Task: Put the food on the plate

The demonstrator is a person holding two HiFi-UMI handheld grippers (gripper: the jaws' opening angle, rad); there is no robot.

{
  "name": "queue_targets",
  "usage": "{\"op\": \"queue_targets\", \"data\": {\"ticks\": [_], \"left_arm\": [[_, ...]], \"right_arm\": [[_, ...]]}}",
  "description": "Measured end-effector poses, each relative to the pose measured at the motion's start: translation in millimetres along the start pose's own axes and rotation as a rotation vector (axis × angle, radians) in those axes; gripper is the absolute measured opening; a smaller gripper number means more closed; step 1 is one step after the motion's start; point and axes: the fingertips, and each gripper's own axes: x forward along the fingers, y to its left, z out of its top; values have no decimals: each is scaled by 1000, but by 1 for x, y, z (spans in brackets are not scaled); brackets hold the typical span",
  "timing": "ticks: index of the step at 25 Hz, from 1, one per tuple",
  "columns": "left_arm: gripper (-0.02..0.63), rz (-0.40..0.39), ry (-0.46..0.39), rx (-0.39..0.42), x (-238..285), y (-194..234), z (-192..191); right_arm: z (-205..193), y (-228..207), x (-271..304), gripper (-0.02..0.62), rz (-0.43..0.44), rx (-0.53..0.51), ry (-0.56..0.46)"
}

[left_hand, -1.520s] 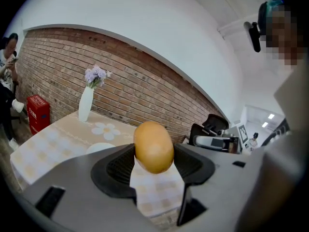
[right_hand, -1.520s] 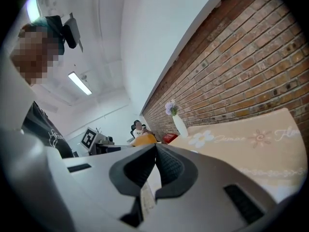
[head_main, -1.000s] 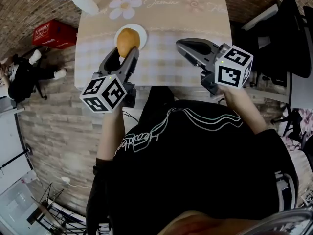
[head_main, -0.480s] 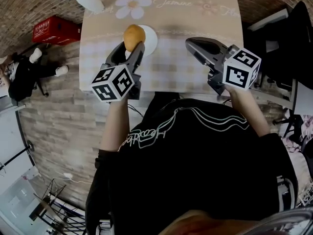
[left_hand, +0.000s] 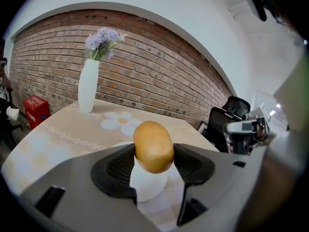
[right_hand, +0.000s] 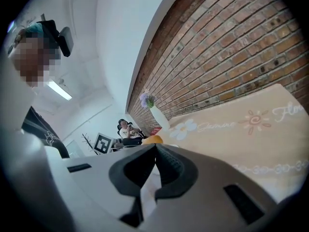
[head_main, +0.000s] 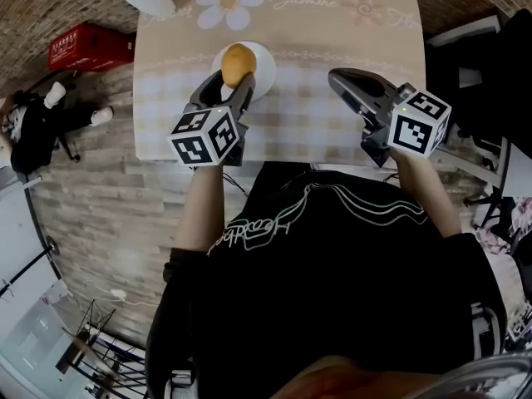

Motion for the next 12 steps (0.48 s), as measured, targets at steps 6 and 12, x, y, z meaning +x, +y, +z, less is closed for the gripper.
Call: {"op": "queue_targets", "data": {"ticks": [6, 12], "left_arm": [[250, 34, 48, 41, 20, 15, -18], [250, 51, 99, 69, 31, 21, -35]], "right_arm": [[-9, -15, 6, -3, -17, 20, 17], [-13, -22, 8, -3, -26, 32, 28]]}}
